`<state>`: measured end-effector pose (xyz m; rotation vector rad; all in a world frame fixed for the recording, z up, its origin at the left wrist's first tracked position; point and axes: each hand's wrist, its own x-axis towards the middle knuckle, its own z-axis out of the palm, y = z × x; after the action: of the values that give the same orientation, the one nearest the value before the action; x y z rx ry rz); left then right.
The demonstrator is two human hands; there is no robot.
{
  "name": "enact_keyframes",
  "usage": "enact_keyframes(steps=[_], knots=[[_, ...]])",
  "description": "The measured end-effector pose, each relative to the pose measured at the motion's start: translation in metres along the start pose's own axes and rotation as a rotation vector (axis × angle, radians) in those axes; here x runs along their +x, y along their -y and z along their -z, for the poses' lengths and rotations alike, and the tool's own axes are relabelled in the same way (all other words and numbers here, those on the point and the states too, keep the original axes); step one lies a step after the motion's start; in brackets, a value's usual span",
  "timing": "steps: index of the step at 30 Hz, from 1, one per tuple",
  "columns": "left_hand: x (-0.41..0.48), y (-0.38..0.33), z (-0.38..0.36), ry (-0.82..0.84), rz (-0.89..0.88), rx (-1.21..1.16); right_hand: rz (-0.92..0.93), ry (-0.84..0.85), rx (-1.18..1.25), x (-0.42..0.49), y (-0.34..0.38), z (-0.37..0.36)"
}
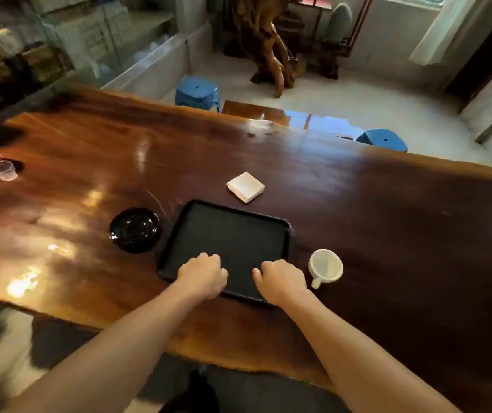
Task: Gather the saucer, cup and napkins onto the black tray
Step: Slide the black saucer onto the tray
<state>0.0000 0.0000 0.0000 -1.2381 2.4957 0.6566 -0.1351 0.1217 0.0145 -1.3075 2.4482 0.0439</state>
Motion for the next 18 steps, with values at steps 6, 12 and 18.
enact_keyframes(steps=[6, 12, 18], knots=[[0.011, 0.082, -0.051, 0.016, 0.166, -0.176, 0.093, 0.107, -0.067, 0.034, 0.060, -0.045], [0.015, 0.170, -0.078, -0.111, 0.381, -0.299, 0.208, 0.109, -0.077, 0.069, 0.126, -0.080], [0.024, 0.217, -0.097, -0.028, 0.483, -0.144, 0.227, 0.178, -0.043, 0.107, 0.189, -0.092]])
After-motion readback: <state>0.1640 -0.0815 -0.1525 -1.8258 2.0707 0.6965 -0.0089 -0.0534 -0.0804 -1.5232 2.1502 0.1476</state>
